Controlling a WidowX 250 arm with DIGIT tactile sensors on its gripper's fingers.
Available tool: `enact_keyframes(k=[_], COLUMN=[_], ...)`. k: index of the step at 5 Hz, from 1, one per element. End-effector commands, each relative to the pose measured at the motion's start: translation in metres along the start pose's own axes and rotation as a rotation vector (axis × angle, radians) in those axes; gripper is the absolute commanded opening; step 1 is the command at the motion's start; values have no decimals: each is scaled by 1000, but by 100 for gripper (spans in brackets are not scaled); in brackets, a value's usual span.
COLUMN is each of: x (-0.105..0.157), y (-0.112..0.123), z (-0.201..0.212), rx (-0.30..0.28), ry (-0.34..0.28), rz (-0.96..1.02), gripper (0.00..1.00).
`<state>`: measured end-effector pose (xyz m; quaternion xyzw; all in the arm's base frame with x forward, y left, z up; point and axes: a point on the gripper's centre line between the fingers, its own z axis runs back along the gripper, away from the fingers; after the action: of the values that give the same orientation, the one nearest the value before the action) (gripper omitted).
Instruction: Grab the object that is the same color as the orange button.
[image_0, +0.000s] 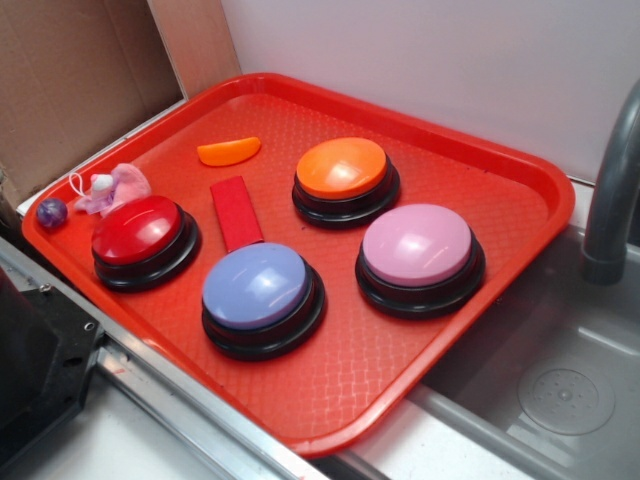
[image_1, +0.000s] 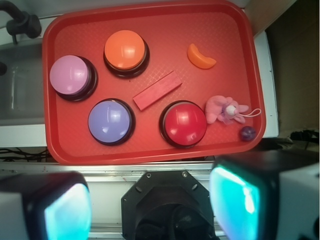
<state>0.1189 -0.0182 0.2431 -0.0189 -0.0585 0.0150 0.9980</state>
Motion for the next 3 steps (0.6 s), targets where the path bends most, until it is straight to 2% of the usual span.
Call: enact_keyframes(k=[1,2,3], x=[0,24,46], y=[0,-1,2], z=[0,-24,-46], rx=[0,1,-19], ry=[0,-51,-145], rz=[0,0,-22], gripper=[100,100,100])
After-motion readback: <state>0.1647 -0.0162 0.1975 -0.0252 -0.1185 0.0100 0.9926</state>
